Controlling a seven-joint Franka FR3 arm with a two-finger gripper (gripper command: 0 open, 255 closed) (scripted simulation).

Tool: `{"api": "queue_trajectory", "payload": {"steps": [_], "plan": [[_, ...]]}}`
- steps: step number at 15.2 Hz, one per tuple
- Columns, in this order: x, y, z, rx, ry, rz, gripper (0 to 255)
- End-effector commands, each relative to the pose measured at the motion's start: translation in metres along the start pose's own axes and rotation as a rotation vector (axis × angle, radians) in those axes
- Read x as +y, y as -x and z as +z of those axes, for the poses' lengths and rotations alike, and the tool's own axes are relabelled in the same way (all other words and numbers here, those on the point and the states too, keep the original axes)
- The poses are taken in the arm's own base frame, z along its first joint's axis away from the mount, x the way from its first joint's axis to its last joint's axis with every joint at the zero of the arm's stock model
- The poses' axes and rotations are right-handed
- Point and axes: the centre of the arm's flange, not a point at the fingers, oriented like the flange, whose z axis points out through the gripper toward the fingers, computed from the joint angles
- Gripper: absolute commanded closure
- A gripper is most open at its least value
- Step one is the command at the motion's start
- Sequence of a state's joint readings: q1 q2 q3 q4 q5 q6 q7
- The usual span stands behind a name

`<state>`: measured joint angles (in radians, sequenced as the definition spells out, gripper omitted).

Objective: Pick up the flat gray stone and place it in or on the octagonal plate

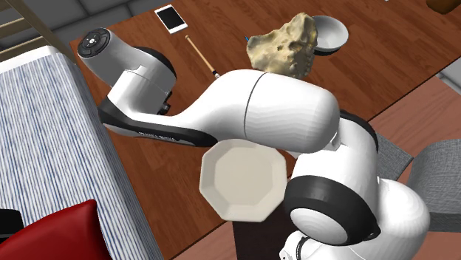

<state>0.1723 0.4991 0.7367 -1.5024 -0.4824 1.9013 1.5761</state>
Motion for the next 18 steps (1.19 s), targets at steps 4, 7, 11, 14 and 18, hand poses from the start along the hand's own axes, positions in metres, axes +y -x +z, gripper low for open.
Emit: {"api": "queue_trajectory", "payload": {"steps": [4, 7, 11, 14, 18], "plan": [[0.0, -0.005, -0.027, 0.0, 0.0, 0.0, 255], [-0.001, -0.007, -0.042, 0.0, 0.0, 0.0, 255], [0.025, -0.002, -0.049, 0.0, 0.0, 0.0, 255], [0.064, 0.005, -0.05, 0.0, 0.0, 0.0, 255], [0.115, 0.016, -0.052, 0.0, 0.0, 0.0, 255]]}}
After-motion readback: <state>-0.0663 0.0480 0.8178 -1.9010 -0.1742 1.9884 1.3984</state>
